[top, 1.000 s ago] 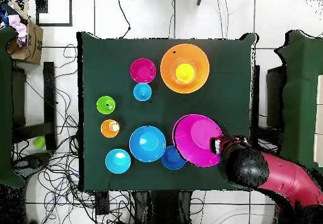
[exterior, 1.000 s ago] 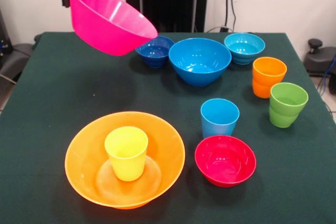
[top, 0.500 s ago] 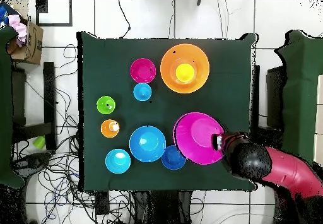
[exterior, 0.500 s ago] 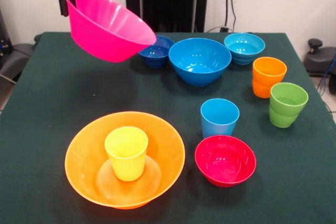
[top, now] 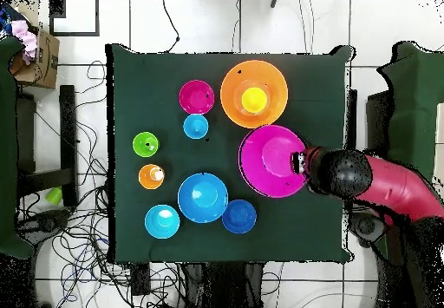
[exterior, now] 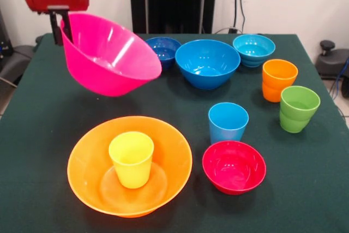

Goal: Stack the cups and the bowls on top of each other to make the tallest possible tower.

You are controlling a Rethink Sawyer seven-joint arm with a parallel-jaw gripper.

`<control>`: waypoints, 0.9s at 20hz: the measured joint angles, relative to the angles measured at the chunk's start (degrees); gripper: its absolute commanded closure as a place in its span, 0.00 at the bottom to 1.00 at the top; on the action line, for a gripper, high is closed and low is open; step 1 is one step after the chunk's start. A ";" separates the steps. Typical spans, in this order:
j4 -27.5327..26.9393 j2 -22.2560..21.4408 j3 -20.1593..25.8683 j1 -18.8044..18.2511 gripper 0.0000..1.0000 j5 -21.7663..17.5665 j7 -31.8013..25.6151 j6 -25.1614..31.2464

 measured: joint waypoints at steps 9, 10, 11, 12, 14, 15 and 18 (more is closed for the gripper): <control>-11.34 8.24 0.02 4.52 1.00 2.29 0.00 0.54; -12.26 8.96 0.03 4.74 1.00 2.77 -0.01 0.54; -12.69 9.33 0.04 4.81 1.00 3.16 -0.01 0.55; -12.92 9.56 0.04 4.82 1.00 3.47 0.00 0.55; -13.21 9.96 0.04 4.78 1.00 4.55 0.00 0.54; -13.19 9.99 0.03 4.72 1.00 5.12 0.00 0.54; -13.20 9.84 0.03 4.43 1.00 6.13 0.00 0.52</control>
